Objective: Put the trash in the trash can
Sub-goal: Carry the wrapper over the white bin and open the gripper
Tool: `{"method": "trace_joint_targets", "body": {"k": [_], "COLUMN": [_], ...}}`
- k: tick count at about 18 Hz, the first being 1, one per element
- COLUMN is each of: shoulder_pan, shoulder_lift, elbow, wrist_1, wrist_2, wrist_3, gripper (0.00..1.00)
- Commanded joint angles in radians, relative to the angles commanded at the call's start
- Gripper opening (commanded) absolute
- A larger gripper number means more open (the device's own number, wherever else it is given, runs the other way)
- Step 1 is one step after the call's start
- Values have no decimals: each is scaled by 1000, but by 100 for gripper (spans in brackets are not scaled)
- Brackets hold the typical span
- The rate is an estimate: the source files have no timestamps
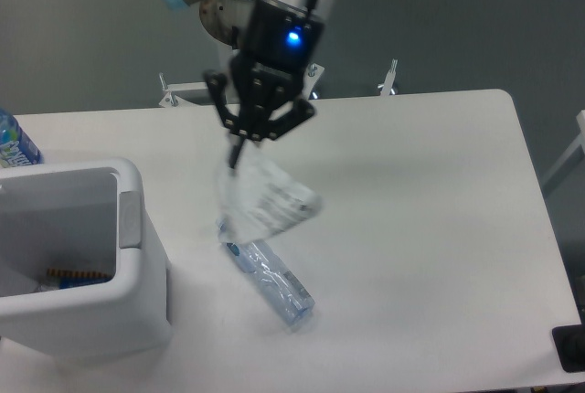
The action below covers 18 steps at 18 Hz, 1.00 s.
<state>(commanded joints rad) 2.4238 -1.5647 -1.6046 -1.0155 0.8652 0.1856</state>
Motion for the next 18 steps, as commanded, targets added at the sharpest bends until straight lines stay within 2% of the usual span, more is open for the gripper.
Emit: {"method": "trace_joint_targets", "body": {"k": [7,12,13,15,16,18], "shoulder_pan": [-104,-134,-146,-179,-186,-186], "shoulder_lift": [-9,-60,-72,-115,-129,-147], "elbow": [0,0,-2,14,24,38], "wrist_1": [9,74,75,89,90,91], "wrist_2": [-11,-89,-90,-92,-92,-87], "wrist_3": [-48,-48,-40,-19,-6,-17], "gripper": [0,2,17,80,100,100]}}
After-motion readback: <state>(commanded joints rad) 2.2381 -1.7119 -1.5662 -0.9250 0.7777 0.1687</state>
